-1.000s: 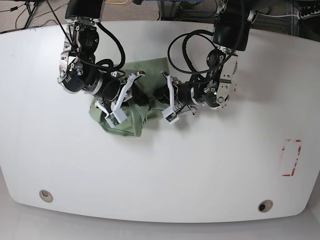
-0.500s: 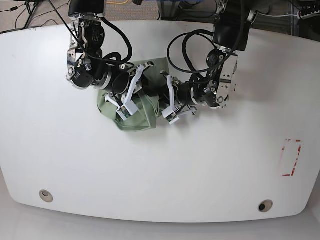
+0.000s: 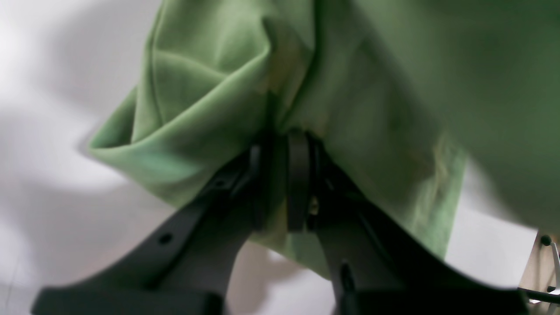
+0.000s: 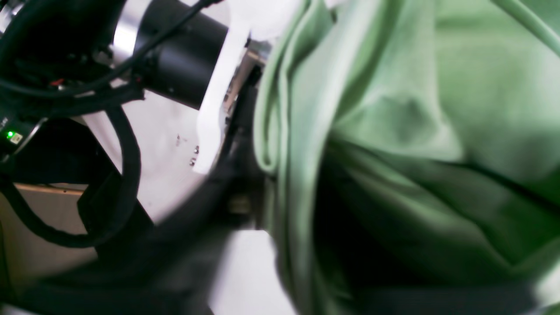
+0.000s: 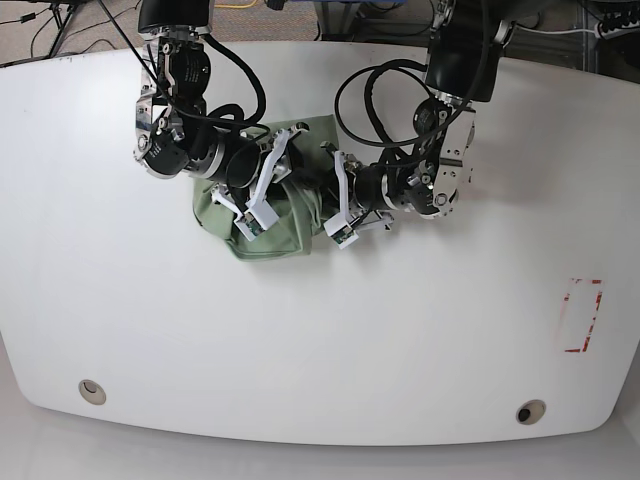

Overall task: Layout the t-shirt on the table in an organized manner, then fold the t-shirt properly
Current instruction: 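Fold the strip ends with both grippers toward each other, bunching the shirt, then release the shirt with the left gripper and move it aside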

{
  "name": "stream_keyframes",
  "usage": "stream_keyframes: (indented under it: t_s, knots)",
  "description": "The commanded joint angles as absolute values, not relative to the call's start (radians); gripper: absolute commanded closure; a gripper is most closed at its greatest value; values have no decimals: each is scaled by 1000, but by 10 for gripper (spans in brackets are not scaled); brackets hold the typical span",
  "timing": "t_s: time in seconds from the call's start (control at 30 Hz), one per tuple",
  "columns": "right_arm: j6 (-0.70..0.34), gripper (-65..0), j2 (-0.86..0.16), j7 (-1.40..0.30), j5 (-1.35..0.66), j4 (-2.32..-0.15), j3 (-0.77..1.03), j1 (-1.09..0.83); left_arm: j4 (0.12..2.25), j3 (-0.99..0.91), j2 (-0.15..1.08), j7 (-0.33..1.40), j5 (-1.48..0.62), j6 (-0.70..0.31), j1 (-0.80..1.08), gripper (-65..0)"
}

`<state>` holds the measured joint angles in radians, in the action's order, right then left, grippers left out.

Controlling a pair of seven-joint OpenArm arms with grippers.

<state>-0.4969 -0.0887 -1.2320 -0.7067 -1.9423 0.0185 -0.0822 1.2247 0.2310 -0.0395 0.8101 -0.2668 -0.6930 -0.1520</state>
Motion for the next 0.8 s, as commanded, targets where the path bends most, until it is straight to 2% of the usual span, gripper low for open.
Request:
stream_keyframes:
  t_s: [0.0, 0.03, 0.13, 0.2, 0.3, 0.4, 0.77]
  knots:
    - [-501, -341, -85, -1207, -731, -1965, 18, -81, 1211, 234, -35, 903, -186, -679, -142, -63]
    - [-501, -390, -85, -1207, -731, -1966, 18, -85, 1213, 234, -35, 903, -188, -680, -142, -64]
    - [-501, -479, -87, -1207, -731, -1968, 18, -90, 1214, 234, -35, 903, -194, -682, -142, -78]
    - [-501, -503, -87, -1207, -733, -1968, 18, -93, 1216, 234, -35, 903, -219, -682, -142, -114]
    - [-506, -501, -88, -1207, -733, -1968, 18, -93, 1216, 234, -31, 903, -282, -682, -142, -178]
    - [-512, -501, -91, -1207, -734, -1989, 18, -94, 1219, 234, -28, 903, -337, -680, -145, -214]
    - [-513, -501, -125, -1207, -736, -2017, 22, -85, 1219, 232, 24, 903, -499, -680, -188, -254]
